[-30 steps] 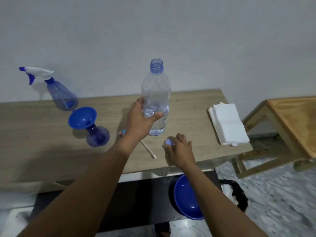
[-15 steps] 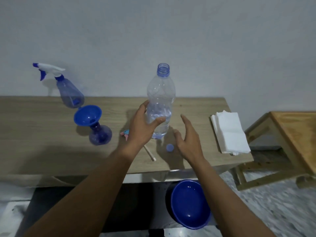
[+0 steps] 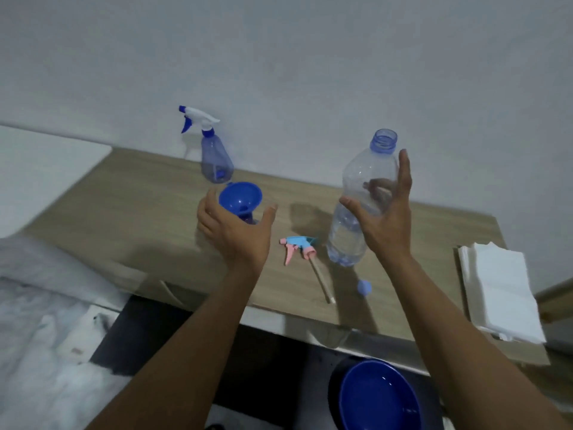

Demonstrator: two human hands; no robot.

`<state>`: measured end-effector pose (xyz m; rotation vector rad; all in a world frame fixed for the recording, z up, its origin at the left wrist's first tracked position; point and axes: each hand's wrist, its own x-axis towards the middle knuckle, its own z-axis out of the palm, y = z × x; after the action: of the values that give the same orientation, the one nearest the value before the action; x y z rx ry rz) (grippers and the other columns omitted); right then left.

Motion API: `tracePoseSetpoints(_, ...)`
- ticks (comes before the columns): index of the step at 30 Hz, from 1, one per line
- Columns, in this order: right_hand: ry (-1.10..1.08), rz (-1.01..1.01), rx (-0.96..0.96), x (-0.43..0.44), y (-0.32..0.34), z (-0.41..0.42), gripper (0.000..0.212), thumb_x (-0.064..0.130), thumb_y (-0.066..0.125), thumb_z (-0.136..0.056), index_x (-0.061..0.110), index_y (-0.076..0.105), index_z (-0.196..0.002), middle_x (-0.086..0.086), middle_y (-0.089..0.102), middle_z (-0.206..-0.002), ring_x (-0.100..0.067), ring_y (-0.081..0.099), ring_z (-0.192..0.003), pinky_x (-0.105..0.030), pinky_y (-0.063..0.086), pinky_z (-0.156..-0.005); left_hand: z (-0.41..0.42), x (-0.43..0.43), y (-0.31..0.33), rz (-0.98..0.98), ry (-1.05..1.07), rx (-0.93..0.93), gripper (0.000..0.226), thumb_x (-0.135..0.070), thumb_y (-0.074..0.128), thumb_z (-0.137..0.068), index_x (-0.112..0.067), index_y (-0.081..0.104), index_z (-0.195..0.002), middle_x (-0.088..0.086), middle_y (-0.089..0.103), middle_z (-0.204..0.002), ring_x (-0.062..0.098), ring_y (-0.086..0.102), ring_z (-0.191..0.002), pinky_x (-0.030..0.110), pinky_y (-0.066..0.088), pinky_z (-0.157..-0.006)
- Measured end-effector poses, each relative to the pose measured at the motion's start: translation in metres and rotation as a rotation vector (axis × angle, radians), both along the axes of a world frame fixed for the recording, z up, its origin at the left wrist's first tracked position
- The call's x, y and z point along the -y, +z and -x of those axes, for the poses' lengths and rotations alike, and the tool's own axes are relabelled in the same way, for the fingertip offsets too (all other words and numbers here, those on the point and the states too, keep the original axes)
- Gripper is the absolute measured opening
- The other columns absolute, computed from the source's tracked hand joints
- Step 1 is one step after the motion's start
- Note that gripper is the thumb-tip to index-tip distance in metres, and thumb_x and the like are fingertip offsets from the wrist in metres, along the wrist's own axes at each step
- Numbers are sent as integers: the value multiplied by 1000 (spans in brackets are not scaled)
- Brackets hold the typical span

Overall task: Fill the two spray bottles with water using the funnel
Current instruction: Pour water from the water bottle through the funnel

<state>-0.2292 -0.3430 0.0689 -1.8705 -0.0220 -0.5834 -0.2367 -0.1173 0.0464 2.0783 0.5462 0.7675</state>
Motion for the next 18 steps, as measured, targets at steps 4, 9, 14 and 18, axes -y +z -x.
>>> tracePoseSetpoints(4, 6, 90, -15, 1, 5, -13, 103, 41, 87, -74, 49, 18, -150, 2, 68, -108, -7, 68, -99, -29, 53, -90, -21, -28, -16, 177, -153, -128, 133, -66, 87, -54, -17, 16, -156, 11, 30, -158, 28, 30, -146, 50, 32, -118)
tracePoseSetpoints(9, 169, 222, -84, -6, 30, -32, 98, 38, 86, -76, 54, 21, -147, 0, 63, -114, -2, 69, -95, -16, 52, -85, -33, -45, -20, 268, -226, -200, 137, -74, 81, -48, -22, 17, -157, 6, 42, -152, 24, 42, -140, 43, 39, -113)
tracePoseSetpoints(14, 322, 449, -139, -12, 80, -50, 95, 39, 82, -80, 58, 18, -148, 0, 58, -121, -3, 69, -88, -1, 45, -72, -31, -49, -9, 288, -292, -191, 112, -52, 89, -63, -23, 29, -152, -2, 53, -137, 15, 55, -119, 26, 40, -91)
tracePoseSetpoints(18, 501, 731, -192, -32, 107, -59, 96, 41, 81, -81, 61, 16, -148, -8, 59, -120, -15, 72, -84, -26, 51, -86, -29, -52, -2, 227, -330, -140, 59, -38, 89, -69, -22, 54, -114, -9, 64, -99, 13, 64, -90, 16, 43, -69)
